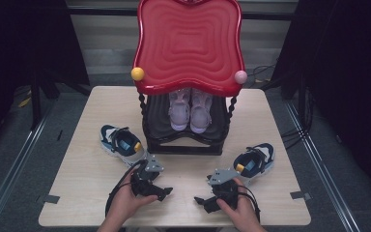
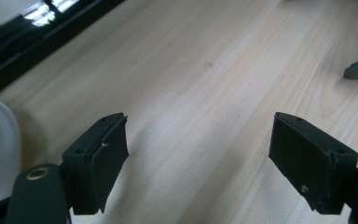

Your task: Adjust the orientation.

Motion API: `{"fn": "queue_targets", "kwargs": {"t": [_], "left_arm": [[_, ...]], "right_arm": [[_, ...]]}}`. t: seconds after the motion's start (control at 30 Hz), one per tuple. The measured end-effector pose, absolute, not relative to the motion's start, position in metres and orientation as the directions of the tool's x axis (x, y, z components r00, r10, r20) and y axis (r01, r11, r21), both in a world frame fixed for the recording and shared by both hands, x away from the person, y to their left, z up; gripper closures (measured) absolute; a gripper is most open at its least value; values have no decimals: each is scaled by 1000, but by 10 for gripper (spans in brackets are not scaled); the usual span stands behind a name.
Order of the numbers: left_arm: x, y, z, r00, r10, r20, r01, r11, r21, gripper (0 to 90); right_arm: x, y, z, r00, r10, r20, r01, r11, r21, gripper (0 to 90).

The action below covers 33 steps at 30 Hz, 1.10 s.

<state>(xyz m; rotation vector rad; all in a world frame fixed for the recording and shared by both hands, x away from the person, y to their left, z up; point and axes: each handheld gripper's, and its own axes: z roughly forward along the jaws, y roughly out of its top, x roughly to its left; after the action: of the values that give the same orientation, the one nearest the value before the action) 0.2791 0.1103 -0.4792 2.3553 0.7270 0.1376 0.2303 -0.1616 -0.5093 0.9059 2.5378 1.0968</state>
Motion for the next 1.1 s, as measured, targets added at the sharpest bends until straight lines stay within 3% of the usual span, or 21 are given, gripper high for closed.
{"fn": "queue_targets", "kwargs": {"t": [0.77, 1.1], "left_arm": [[314, 119, -470, 820, 571, -44, 509, -691, 513, 187], [312, 138, -464, 784, 617, -68, 541, -625, 563, 277]], "right_arm": [[231, -162, -510, -786, 617, 31, 444, 529, 723, 124], [232, -162, -510, -792, 610, 30, 439, 534, 723, 124]]}}
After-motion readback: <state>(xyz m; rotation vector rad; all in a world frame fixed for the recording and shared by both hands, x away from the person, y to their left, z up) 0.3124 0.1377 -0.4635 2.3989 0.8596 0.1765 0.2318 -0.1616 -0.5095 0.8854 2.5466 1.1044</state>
